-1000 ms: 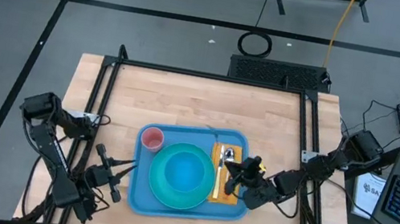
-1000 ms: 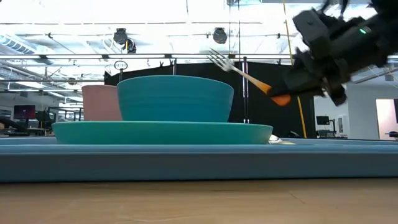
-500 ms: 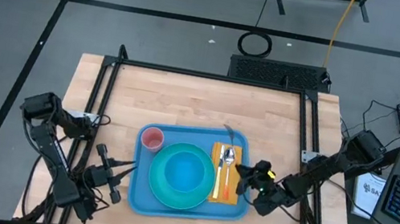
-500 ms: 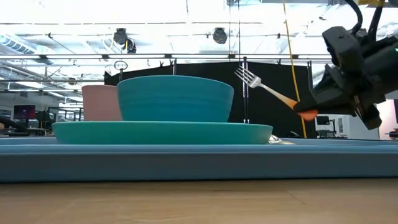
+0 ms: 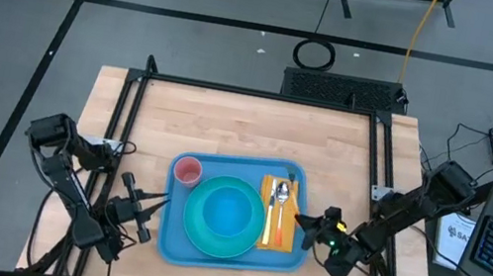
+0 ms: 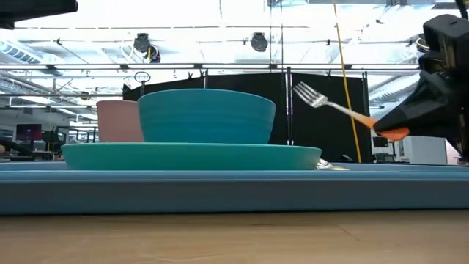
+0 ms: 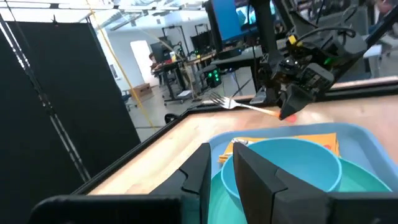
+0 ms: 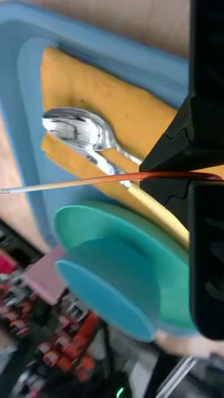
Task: Set up tray
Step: Put the orange fork on the yellow napkin to the right of the orange spoon
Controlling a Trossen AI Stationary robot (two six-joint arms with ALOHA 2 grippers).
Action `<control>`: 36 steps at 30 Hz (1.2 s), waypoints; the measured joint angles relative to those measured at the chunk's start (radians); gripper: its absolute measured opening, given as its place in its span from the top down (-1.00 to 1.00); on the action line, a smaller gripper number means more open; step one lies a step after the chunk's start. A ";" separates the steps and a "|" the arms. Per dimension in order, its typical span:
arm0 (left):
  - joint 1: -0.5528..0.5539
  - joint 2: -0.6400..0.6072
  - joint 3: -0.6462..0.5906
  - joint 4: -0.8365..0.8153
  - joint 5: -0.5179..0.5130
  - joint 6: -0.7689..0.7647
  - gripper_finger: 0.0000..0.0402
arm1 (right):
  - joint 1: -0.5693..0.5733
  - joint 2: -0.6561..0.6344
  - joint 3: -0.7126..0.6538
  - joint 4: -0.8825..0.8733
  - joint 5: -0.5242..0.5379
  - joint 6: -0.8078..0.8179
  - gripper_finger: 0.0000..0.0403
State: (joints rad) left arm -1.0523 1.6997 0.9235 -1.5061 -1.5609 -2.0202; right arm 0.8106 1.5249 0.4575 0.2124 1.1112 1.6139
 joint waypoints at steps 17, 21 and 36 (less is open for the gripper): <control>0.034 0.000 -0.019 0.016 -0.011 -0.044 0.64 | 0.082 0.003 -0.036 0.029 -0.045 0.375 1.00; 0.034 0.000 -0.019 0.017 -0.011 -0.044 0.64 | 0.080 0.003 -0.036 0.067 -0.040 0.424 1.00; 0.034 0.000 -0.019 0.024 -0.011 -0.046 0.64 | 0.082 0.021 -0.033 0.070 -0.052 0.607 1.00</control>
State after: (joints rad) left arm -1.0183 1.6997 0.9043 -1.4822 -1.5717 -2.0666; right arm 0.8921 1.5461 0.4243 0.2827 1.0595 2.2208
